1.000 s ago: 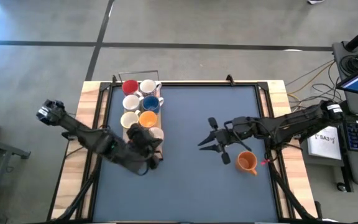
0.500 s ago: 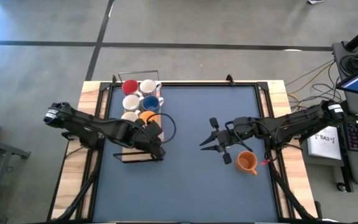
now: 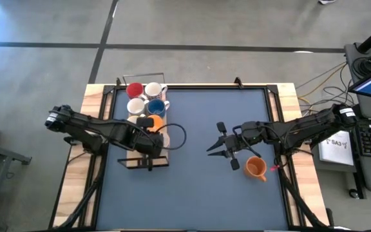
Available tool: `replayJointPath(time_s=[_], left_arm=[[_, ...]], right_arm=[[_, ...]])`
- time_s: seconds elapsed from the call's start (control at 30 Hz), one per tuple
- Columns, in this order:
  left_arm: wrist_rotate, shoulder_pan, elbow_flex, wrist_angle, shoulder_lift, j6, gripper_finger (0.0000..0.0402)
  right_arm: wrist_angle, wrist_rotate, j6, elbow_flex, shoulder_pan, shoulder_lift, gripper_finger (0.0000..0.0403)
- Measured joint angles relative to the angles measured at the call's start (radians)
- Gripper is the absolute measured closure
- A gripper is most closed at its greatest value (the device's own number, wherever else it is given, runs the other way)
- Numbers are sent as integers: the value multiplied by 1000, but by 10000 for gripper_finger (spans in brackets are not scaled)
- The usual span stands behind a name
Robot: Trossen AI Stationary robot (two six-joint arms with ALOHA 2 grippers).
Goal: Place coffee mugs
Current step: Put the gray patterned mug on the shelf
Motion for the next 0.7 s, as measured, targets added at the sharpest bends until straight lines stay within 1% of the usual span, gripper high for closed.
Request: replayJointPath(time_s=[0.07, 0.17, 0.47, 0.7], left_arm=[[-10, 0, 0, -22, 0, 62, 338], [-11, 1, 0, -40, 0, 115, 339], [-14, 1, -4, -64, 0, 251, 341], [-15, 0, -8, -99, 0, 335, 342]], right_arm=[[0, 0, 0, 0, 0, 0, 344], [0, 0, 0, 0, 0, 0, 342], [0, 0, 7, -1, 0, 0, 345], [0, 0, 16, -2, 0, 0, 339]])
